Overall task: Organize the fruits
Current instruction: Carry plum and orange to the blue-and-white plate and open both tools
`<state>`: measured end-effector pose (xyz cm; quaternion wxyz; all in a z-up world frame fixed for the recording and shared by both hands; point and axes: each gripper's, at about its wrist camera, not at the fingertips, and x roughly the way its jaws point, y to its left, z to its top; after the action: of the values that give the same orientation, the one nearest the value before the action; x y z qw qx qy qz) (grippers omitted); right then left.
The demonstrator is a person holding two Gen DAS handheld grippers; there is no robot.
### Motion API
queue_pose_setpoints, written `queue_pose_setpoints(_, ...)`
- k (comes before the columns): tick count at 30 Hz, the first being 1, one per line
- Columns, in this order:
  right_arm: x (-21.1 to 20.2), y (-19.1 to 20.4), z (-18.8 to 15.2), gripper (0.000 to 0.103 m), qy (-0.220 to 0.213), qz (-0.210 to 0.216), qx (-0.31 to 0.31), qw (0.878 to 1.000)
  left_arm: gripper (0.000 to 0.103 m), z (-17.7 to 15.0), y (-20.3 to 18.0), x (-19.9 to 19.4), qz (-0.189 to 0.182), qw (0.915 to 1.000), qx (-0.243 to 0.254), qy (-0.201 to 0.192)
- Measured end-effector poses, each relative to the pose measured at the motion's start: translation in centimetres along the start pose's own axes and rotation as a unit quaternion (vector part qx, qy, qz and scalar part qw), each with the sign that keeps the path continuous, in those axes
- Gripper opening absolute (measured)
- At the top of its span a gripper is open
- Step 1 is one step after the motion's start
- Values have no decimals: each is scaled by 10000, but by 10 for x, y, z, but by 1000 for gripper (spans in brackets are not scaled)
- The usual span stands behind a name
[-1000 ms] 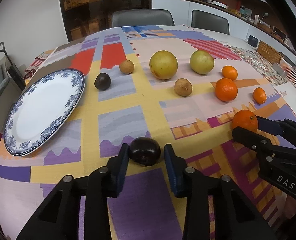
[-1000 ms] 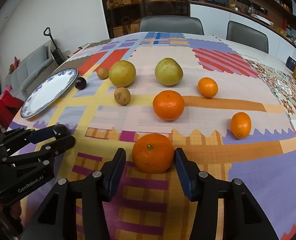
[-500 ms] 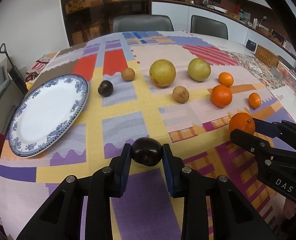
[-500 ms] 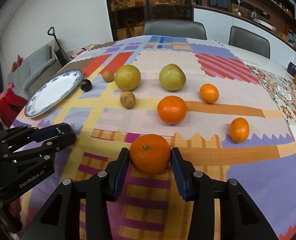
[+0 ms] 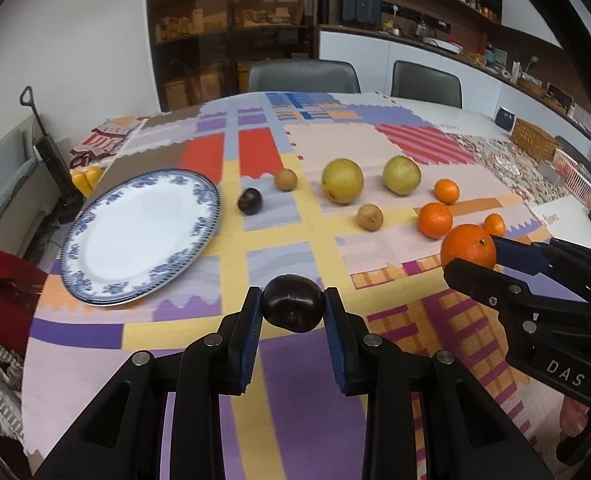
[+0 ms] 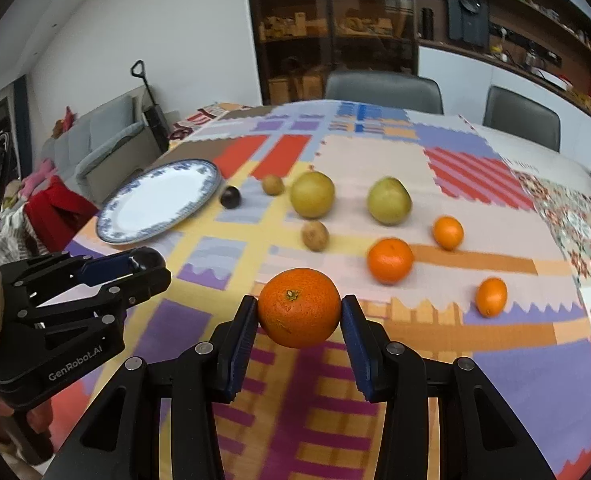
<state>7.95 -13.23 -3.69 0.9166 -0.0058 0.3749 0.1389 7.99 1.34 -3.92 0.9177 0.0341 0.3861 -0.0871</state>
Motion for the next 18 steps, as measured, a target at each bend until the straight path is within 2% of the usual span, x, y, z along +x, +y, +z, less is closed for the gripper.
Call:
queue_pose_setpoints(9, 2, 31, 29, 44, -187, 511, -270, 9982, 30, 10, 35, -20, 346, 9990, -172, -241)
queue_pose_setpoints(18, 26, 68, 62, 44, -202, 928, -597, 9937, 30, 21, 77, -20, 668, 9972, -161, -301)
